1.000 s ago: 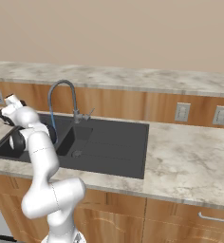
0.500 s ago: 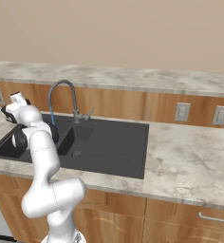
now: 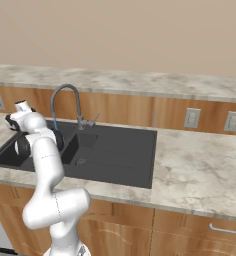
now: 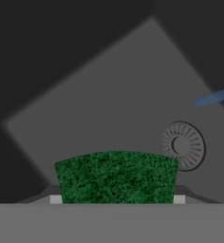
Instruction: Soak the sponge with water for a few seconds and then drop it inside the sink.
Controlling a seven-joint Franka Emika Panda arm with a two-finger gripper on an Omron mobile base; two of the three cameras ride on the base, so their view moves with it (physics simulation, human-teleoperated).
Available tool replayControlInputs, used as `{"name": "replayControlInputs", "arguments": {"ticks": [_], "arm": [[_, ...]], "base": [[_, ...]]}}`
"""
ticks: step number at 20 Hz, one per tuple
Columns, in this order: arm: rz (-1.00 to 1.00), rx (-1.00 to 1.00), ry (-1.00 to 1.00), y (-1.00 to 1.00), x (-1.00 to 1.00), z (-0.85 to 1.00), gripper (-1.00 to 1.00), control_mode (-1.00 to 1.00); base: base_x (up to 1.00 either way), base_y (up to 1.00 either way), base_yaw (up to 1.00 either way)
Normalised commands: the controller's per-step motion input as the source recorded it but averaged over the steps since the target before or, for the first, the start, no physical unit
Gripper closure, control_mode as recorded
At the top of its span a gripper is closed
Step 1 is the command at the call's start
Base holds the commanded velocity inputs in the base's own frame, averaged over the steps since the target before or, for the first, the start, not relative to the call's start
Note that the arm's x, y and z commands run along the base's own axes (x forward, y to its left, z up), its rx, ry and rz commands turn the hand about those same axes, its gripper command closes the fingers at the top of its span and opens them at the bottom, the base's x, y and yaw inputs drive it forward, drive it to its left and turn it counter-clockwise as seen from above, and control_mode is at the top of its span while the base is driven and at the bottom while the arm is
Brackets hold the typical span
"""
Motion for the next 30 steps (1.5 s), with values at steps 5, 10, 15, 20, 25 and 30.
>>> {"name": "replayControlInputs", "arguments": {"ticks": [5,10,15,20,25,30], "arm": [[0.0,0.07,0.0,-0.26,0.0,-0.36,1.0,-1.0],[0.0,0.04,0.0,-0.11,-0.03,-0.34,1.0,-1.0],[0.0,0.0,0.0,0.0,-0.03,-0.4,1.0,-1.0],[0.0,0.0,0.0,0.0,0.0,-0.43,1.0,-1.0],[0.0,0.0,0.0,0.0,0.0,-0.34,1.0,-1.0],[0.0,0.0,0.0,0.0,0.0,-0.18,1.0,-1.0]], "base": [[0.0,0.0,0.0],[0.0,0.0,0.0],[0.0,0.0,0.0],[0.0,0.0,0.0],[0.0,0.0,0.0],[0.0,0.0,0.0]]}}
